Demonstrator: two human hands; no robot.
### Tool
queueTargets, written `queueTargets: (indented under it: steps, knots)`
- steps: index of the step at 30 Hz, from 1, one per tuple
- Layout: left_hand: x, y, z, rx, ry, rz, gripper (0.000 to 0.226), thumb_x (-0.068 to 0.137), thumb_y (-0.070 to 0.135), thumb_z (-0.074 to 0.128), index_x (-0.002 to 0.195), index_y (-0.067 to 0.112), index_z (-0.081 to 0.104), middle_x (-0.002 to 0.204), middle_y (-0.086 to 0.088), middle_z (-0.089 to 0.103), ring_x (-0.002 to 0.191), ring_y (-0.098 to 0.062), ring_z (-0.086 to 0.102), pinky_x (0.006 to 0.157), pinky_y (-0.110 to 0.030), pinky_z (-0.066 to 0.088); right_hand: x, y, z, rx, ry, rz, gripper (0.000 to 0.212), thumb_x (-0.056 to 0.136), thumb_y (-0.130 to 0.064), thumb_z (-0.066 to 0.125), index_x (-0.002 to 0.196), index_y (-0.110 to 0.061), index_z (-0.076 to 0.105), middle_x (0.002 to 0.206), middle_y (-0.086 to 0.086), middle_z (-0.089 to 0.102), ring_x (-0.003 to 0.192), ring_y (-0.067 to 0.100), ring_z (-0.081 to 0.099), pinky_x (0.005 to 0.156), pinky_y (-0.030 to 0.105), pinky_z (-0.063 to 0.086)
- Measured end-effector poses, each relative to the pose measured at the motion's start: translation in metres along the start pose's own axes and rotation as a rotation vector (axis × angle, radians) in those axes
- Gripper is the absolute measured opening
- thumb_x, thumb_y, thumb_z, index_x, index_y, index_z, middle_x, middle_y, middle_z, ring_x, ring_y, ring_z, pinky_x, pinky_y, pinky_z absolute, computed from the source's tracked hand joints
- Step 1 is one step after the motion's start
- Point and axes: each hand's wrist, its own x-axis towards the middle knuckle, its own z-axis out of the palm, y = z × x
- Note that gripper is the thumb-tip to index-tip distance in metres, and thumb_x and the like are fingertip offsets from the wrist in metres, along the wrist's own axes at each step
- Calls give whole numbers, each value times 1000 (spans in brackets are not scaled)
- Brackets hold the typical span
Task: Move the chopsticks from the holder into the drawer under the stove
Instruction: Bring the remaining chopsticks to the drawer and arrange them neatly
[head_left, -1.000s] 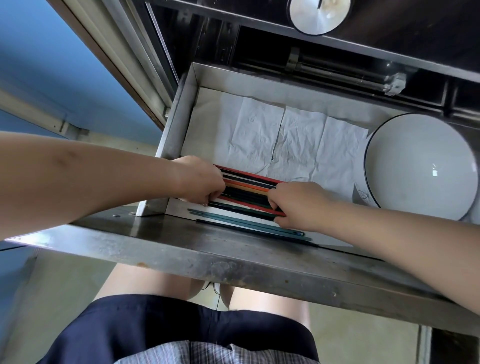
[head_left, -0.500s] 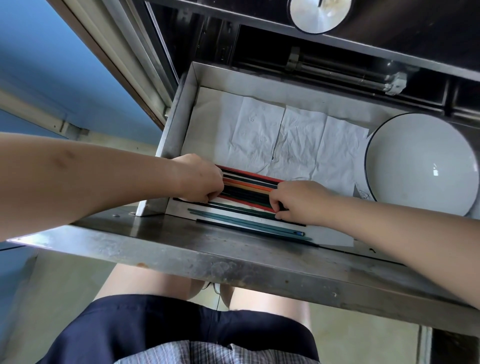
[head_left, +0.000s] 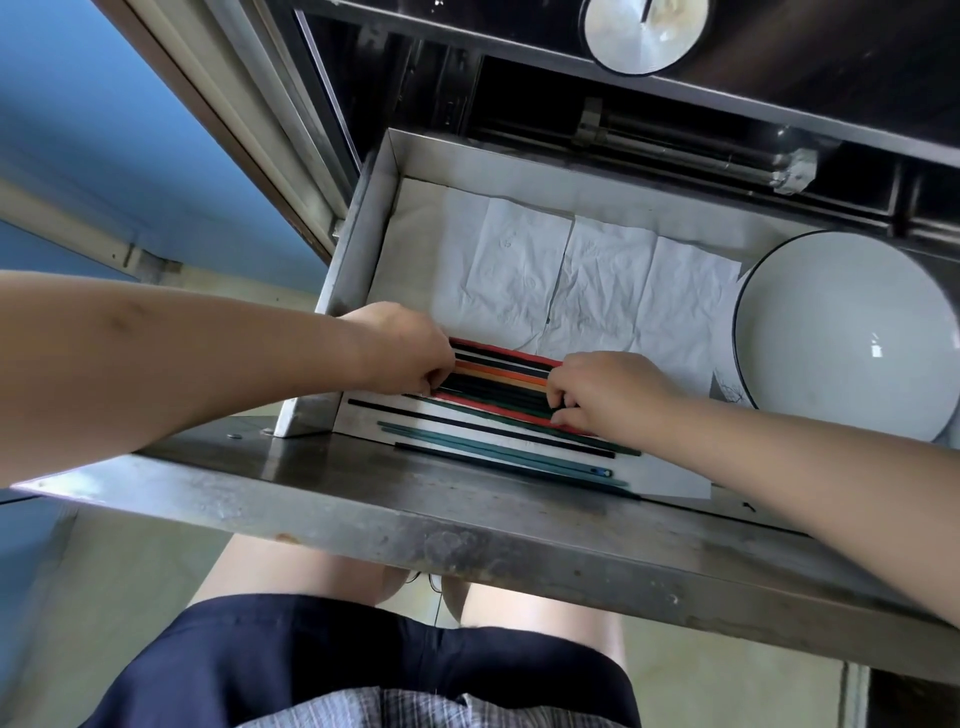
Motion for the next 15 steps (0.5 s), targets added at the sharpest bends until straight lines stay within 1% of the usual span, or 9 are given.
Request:
queueTargets:
  steps: [2, 5, 7, 9, 12, 15]
  knots:
    - [0, 1, 2, 11, -16, 21, 19, 86, 25, 52, 98, 27, 66, 105, 7, 64, 98, -17, 61, 78, -34, 53, 0, -2, 1, 5, -31, -25, 14, 88, -33, 57, 95, -23, 63, 96, -7, 57, 93, 15, 58, 68, 28, 42]
    - [2, 1, 5, -1, -48, 28, 18, 85, 24, 54, 98, 27, 66, 108, 7, 64, 102, -18, 60, 81, -33, 53, 0, -4, 1, 31, -44, -35, 12, 87, -32, 59, 93, -22, 63, 97, -5, 62, 90, 14, 58, 72, 30, 46]
    - [3, -1, 6, -69, -11, 10, 14, 84, 25, 54, 94, 28, 64, 105, 7, 63, 99, -17, 60, 79, -31, 52, 2, -1, -1, 140, 16, 29, 13, 86, -31, 61, 94, -21, 61, 93, -5, 66, 85, 13, 58, 70, 28, 45]
    - [4, -3, 4, -172, 66, -31, 11, 84, 26, 56, 94, 27, 62, 103, 7, 60, 97, -17, 58, 78, -32, 50, 3, 4, -4, 231, 75, 92, 17, 87, -30, 61, 100, -20, 57, 88, -5, 66, 77, 12, 57, 65, 26, 43]
    - [6, -5, 2, -233, 168, -69, 12, 87, 25, 55, 97, 24, 61, 103, 4, 56, 97, -19, 57, 81, -35, 50, 6, 5, -6, 258, 92, 127, 21, 88, -27, 59, 106, -18, 53, 82, -5, 62, 74, 14, 56, 66, 28, 44]
    - [9, -6, 1, -260, 146, -87, 6, 87, 25, 56, 92, 23, 58, 100, 2, 57, 96, -21, 58, 83, -39, 50, 10, 4, -6, 235, 104, 132, 22, 89, -27, 58, 106, -17, 50, 84, -2, 61, 77, 18, 57, 70, 33, 46]
